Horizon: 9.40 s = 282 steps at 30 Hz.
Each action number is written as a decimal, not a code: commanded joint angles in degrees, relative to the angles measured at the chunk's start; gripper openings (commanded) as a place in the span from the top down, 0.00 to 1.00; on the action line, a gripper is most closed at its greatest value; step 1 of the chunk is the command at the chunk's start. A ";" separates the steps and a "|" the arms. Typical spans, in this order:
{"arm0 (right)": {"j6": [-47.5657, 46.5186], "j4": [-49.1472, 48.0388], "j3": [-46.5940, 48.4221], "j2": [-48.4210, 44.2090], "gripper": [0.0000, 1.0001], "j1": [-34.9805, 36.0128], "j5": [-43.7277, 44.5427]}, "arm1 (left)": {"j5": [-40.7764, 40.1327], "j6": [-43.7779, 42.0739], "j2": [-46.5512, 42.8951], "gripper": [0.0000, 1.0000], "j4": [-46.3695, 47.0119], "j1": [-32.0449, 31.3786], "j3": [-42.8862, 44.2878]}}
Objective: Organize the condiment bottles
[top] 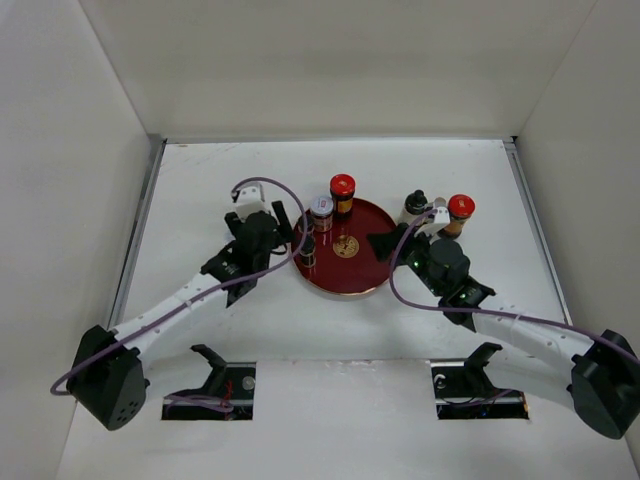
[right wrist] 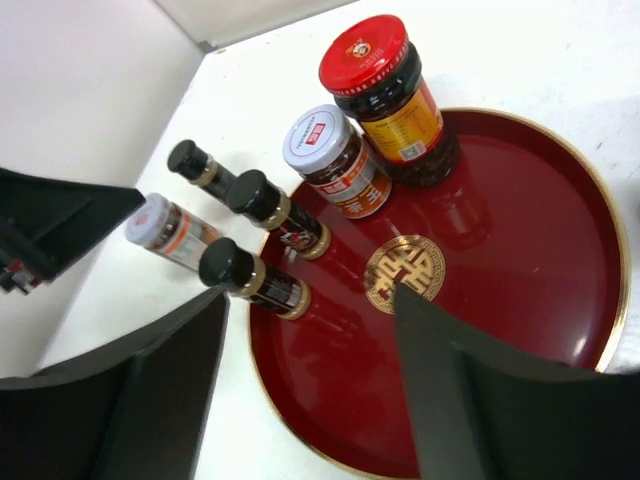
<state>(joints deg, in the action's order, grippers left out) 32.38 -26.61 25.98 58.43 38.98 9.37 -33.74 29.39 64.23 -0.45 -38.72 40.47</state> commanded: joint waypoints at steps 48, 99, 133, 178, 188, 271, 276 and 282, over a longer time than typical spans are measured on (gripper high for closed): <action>-0.65 -1.86 2.15 3.53 0.05 0.26 -1.02 | -0.98 2.34 9.16 0.27 5.81 18.37 -4.00; 7.17 2.27 -4.71 -9.21 0.40 -11.25 6.89 | 3.50 -4.96 33.24 0.69 15.30 -9.93 27.30; 7.17 2.53 -4.45 -8.87 0.53 -11.78 6.72 | 1.13 -2.06 12.87 0.48 11.71 -3.35 15.35; 5.76 1.12 -2.25 -3.24 0.21 -10.20 3.38 | 3.15 -3.81 4.51 0.73 4.76 4.51 13.66; 5.59 1.12 -3.04 -5.35 0.21 -10.20 3.73 | 5.00 -2.23 8.01 0.73 2.55 -10.71 14.82; -11.02 36.28 31.33 18.03 0.43 -22.06 19.91 | 9.65 13.50 -22.57 0.54 30.59 11.16 -30.36; -11.72 33.73 32.20 20.49 0.44 -22.68 18.15 | 9.92 13.68 -21.95 0.54 30.59 12.04 -30.45; -12.52 32.85 33.52 22.42 0.45 -22.42 18.76 | 10.36 13.86 -20.99 0.54 31.38 12.31 -30.62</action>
<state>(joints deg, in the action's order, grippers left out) 20.95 9.76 56.77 81.06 16.53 28.03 -24.32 42.65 43.00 27.31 -26.65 10.22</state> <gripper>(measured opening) 0.555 0.462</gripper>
